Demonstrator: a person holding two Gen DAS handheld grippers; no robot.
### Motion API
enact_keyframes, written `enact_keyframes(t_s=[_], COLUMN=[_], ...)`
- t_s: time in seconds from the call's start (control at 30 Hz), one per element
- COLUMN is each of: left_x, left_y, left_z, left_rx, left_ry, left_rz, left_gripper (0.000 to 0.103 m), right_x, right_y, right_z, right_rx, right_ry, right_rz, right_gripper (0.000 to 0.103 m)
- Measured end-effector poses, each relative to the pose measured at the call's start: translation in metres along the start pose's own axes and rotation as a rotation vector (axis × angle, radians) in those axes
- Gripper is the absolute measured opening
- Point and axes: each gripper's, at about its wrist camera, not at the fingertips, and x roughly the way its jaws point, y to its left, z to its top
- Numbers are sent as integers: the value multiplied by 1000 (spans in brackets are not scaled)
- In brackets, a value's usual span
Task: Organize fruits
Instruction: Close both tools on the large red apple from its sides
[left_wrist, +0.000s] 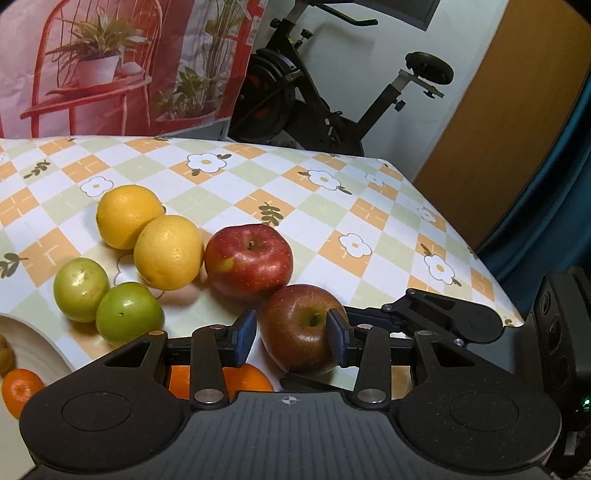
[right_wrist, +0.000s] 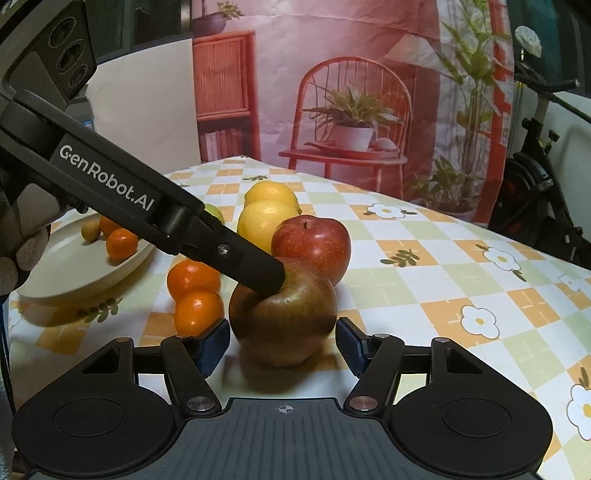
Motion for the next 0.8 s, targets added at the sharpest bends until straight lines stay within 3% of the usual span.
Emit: enact_keyframes(t_s=[0.8], left_x=[3], left_y=[-1], left_z=[-4], left_rx=[-24], left_ry=[-21], left_rz=[-20], left_gripper=[44], right_x=[3], right_y=[-8], right_z=[0], right_rx=[47], right_ry=[0], right_rz=[9], right_gripper=[59])
